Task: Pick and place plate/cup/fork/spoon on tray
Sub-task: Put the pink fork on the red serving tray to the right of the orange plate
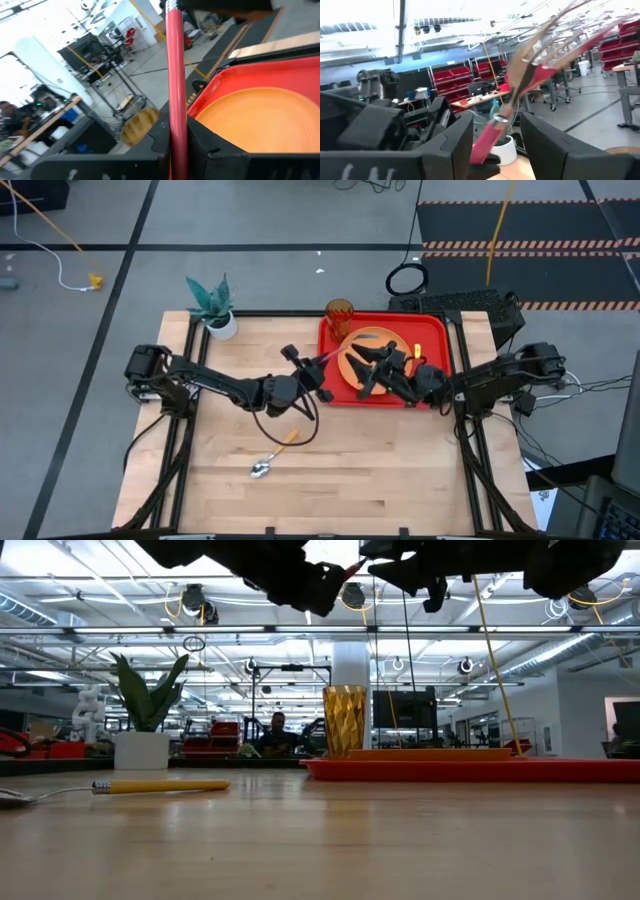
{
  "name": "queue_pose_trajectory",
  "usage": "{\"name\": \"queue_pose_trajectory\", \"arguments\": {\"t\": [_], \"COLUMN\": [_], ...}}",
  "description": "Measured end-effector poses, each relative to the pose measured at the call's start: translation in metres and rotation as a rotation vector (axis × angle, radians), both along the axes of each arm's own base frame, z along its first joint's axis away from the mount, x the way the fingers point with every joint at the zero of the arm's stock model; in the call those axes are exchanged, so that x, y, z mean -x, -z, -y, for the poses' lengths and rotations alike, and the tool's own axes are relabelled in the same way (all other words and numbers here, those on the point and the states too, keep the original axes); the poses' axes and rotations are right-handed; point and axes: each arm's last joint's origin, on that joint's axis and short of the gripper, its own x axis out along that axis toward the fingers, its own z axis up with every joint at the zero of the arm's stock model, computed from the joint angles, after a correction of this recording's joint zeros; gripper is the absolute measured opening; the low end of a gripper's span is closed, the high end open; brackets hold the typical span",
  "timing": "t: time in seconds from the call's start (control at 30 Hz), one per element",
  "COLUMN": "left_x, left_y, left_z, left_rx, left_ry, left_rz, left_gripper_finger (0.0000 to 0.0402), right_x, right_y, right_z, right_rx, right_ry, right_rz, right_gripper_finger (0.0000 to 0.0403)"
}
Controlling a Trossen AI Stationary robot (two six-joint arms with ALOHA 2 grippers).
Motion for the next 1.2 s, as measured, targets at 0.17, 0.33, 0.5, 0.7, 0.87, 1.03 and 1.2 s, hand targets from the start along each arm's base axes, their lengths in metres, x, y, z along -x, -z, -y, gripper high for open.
{"name": "queue_pose_trajectory", "arguments": {"t": [0.17,0.33,0.5,0.7,0.87,1.03,1.2], "left_x": [0.0,0.0,0.0,-0.002,-0.007,-0.011,-0.012], "left_y": [-0.002,-0.008,-0.01,-0.007,0.005,0.011,0.012], "left_z": [-0.001,0.0,-0.001,-0.01,-0.015,-0.015,-0.016], "left_rx": [-0.028,-0.036,-0.044,-0.046,-0.045,-0.061,-0.065], "left_ry": [-0.025,-0.023,-0.02,-0.044,-0.061,-0.062,-0.06], "left_rz": [-0.012,0.041,0.057,0.043,0.02,0.017,0.013], "left_gripper_finger": [0.003,0.003,0.003,0.003,0.003,0.003,0.003], "right_x": [0.0,0.0,-0.004,-0.01,-0.012,-0.012,-0.012], "right_y": [0.0,-0.002,0.001,0.007,0.011,0.011,0.01], "right_z": [0.001,0.007,0.014,0.023,0.029,0.031,0.032], "right_rx": [-0.002,0.006,0.012,0.038,0.032,0.035,0.036], "right_ry": [0.004,-0.002,-0.02,-0.05,-0.059,-0.051,-0.047], "right_rz": [0.003,0.031,0.076,0.133,0.15,0.154,0.153], "right_gripper_finger": [0.0155,0.0155,0.0155,0.0155,0.0155,0.0152,0.0111]}}
